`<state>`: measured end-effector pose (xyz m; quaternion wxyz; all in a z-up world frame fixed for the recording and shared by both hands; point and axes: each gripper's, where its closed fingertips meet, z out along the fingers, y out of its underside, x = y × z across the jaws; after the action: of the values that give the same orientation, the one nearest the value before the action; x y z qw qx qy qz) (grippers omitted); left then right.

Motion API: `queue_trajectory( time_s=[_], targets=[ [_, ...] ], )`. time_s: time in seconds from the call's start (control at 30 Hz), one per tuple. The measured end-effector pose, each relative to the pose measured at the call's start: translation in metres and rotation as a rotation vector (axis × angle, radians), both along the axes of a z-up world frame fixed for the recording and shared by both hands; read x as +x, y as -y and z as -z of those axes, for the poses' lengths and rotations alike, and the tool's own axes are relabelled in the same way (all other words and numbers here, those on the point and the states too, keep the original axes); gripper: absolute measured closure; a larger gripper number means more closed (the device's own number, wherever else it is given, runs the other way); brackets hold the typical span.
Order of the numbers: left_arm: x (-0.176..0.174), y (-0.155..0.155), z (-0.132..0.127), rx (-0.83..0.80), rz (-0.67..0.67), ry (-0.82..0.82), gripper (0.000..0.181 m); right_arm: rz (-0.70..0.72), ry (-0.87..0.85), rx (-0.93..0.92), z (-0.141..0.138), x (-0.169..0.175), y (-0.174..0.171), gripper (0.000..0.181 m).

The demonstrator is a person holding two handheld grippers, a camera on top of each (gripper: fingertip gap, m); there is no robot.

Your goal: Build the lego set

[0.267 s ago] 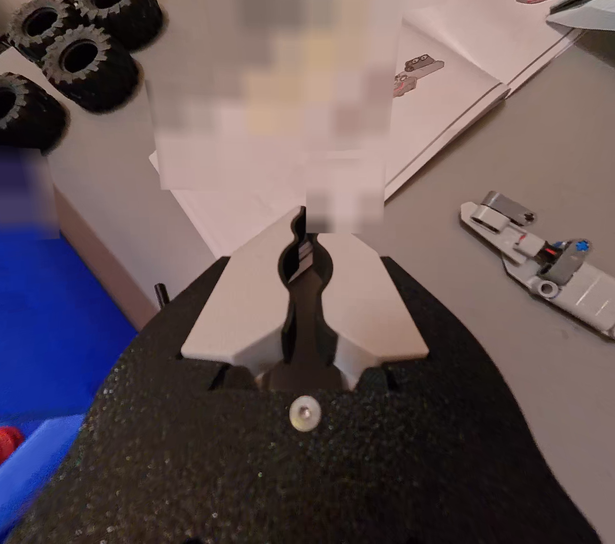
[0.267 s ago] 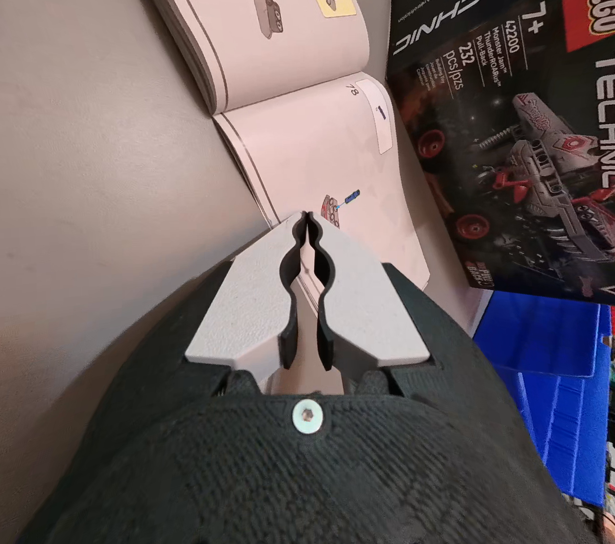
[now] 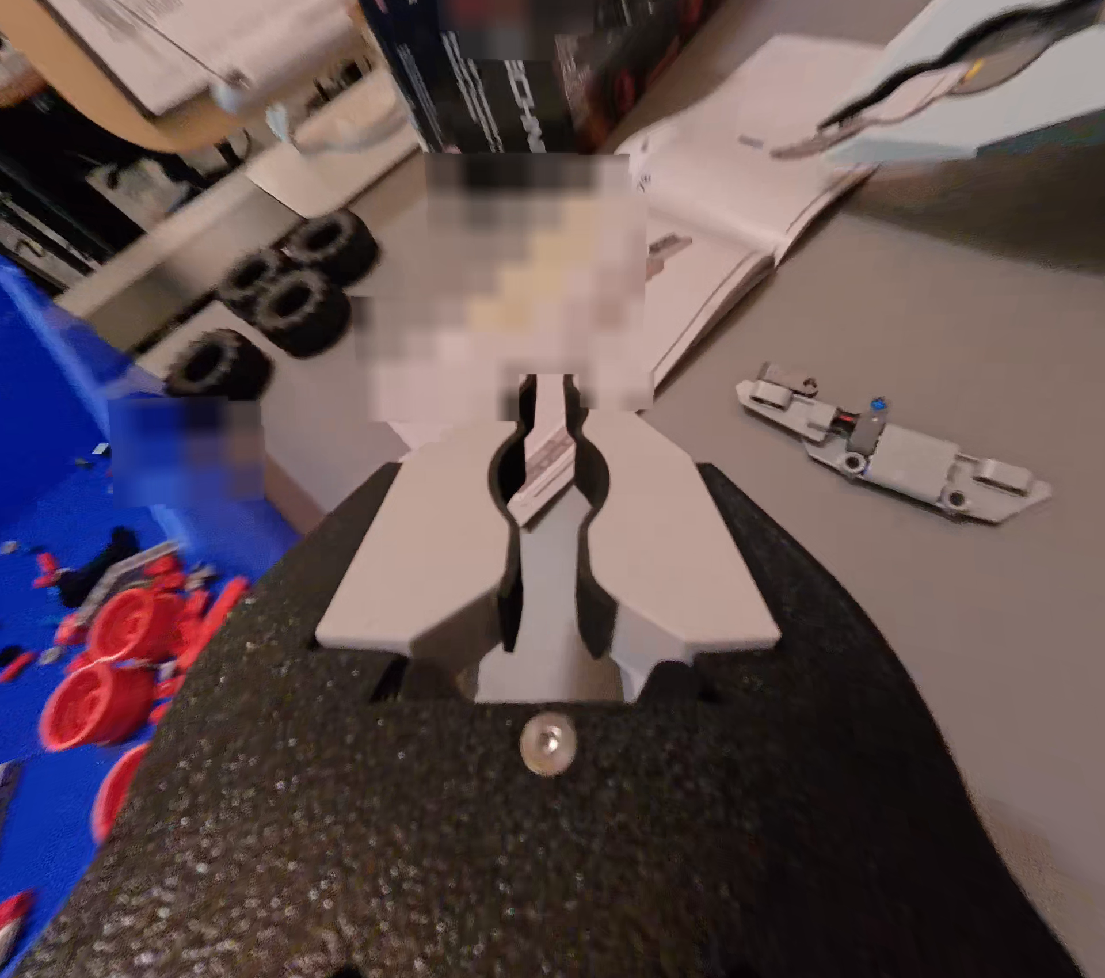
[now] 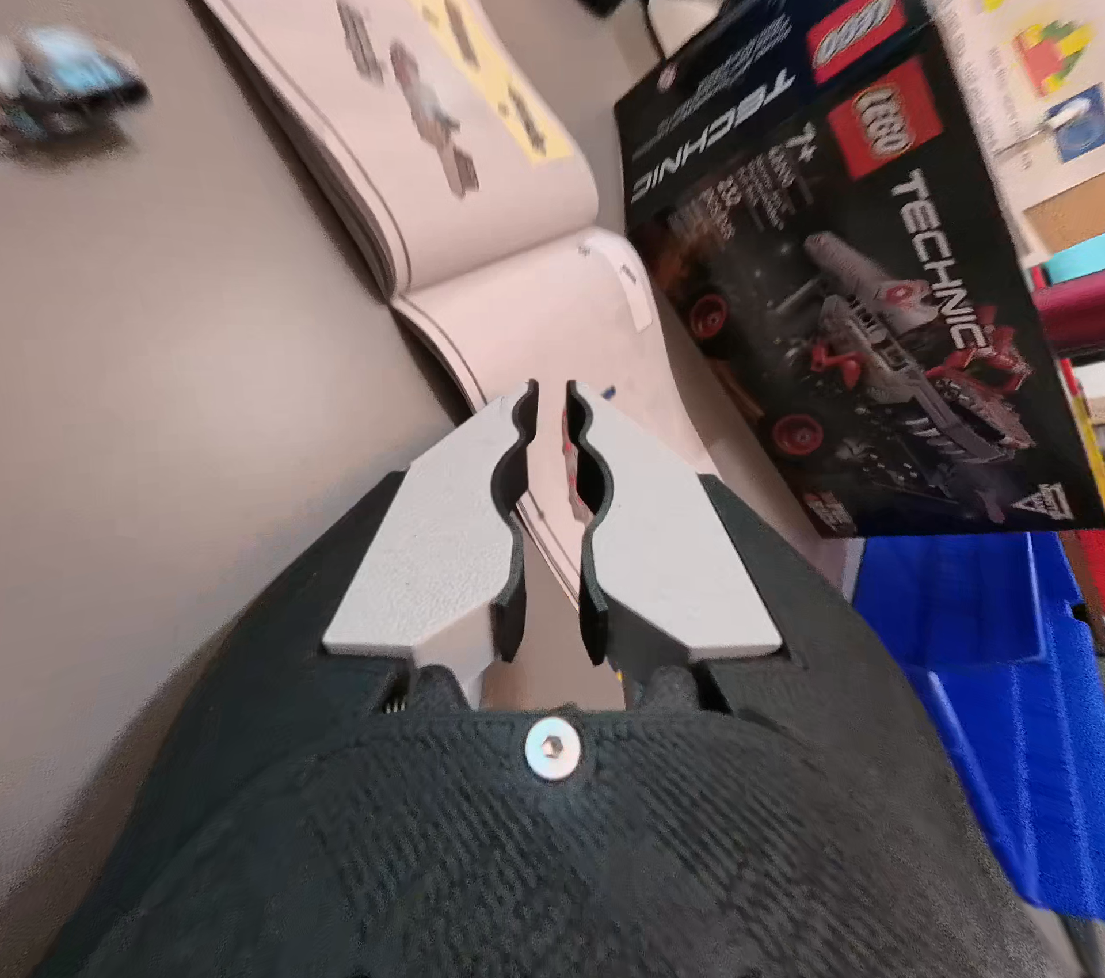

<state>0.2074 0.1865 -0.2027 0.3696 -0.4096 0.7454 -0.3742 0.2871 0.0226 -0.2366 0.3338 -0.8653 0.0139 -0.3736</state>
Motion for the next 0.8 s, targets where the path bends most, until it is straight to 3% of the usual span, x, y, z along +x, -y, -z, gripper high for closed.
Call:
queue_trajectory(
  time_s=[0.03, 0.1, 0.23, 0.33, 0.43, 0.67, 0.8],
  targets=[
    [-0.005, -0.005, -0.013, -0.012, 0.002, 0.023, 0.175, -0.016, 0.003, 0.053, -0.004, -0.004, -0.006, 0.174],
    [-0.013, -0.027, -0.039, -0.024, -0.016, 0.057, 0.173, -0.055, -0.014, 0.121, -0.004, -0.011, -0.015, 0.173],
    [-0.015, -0.114, -0.076, 0.040, -0.142, 0.012, 0.173, -0.090, -0.094, 0.107, 0.012, -0.016, -0.019, 0.163],
    [-0.011, -0.178, -0.066, 0.084, -0.199, -0.158, 0.172, -0.107, -0.175, 0.107, 0.020, -0.021, -0.023, 0.163],
    [-0.004, -0.221, -0.043, 0.067, -0.230, -0.328, 0.171, -0.117, -0.212, 0.106, 0.022, -0.024, -0.025, 0.168],
    [0.035, -0.255, 0.006, 0.142, -0.169, -0.584, 0.166, -0.118, -0.202, 0.094, 0.023, -0.022, -0.027, 0.174],
    [0.062, -0.239, 0.026, 0.324, 0.071, -0.591, 0.154, -0.122, -0.182, 0.087, 0.023, -0.023, -0.027, 0.175]
  ],
)
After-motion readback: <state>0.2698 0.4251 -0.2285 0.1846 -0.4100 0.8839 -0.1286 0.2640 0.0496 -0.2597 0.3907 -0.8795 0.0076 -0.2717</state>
